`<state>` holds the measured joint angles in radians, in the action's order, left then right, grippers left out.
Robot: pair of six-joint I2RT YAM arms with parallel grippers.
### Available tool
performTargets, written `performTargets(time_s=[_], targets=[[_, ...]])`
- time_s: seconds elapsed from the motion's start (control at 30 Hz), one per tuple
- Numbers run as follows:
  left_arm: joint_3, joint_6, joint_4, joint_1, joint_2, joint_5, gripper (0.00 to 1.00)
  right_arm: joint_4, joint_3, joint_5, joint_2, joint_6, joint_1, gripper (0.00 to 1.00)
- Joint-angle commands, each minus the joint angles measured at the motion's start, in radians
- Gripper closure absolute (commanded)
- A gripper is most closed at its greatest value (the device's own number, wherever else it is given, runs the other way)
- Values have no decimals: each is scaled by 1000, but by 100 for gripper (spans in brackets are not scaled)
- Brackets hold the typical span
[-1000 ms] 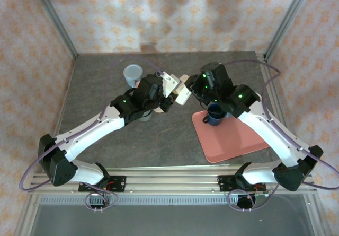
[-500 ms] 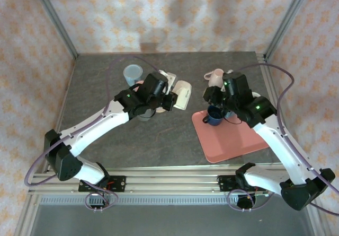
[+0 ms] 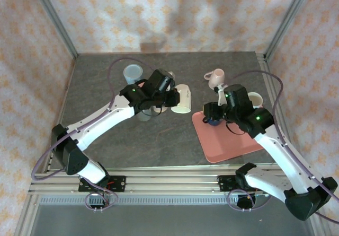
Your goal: Turn the mug right side up
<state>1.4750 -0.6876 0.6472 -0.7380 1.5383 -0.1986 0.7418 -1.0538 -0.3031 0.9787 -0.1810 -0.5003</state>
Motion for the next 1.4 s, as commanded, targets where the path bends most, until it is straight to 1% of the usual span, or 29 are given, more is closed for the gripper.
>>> performTargets(time_s=[0.0,0.1,0.17,0.3,0.47,0.63,0.73,0.93,1.0,1.1,1.27,1.37], targets=[[-21,-209,-76,-7,-28,-41,100,46,-34,59,27,-95,33,70],[-64,-328,-110,-10,-42,-55,100,96,-56,31,50,-130,56,70],[-94,-436,-141,-11,-57,-56,100,111,-60,21,48,-151,74,70],[-155,-632,-210,-21,-90,-42,100,126,-65,-33,47,-218,142,70],[-282,-894,-368,-33,-134,-44,100,171,-87,-72,71,-273,217,72],[-359,-1097,-473,-57,-160,-3,100,176,-87,-74,81,-293,242,72],[-422,-1236,-593,-72,-166,28,100,183,-93,-78,90,-300,251,72],[-477,-1371,-711,-107,-159,52,100,204,-120,-95,123,-294,283,72],[-531,-1428,-772,-122,-169,86,100,211,-132,-106,136,-293,295,72],[-590,-1491,-822,-153,-186,139,100,222,-152,-116,160,-288,305,72],[-646,-1584,-896,-207,-198,237,100,246,-193,-118,199,-281,310,72],[-652,-1608,-917,-215,-190,249,100,255,-214,-128,244,-283,310,72]])
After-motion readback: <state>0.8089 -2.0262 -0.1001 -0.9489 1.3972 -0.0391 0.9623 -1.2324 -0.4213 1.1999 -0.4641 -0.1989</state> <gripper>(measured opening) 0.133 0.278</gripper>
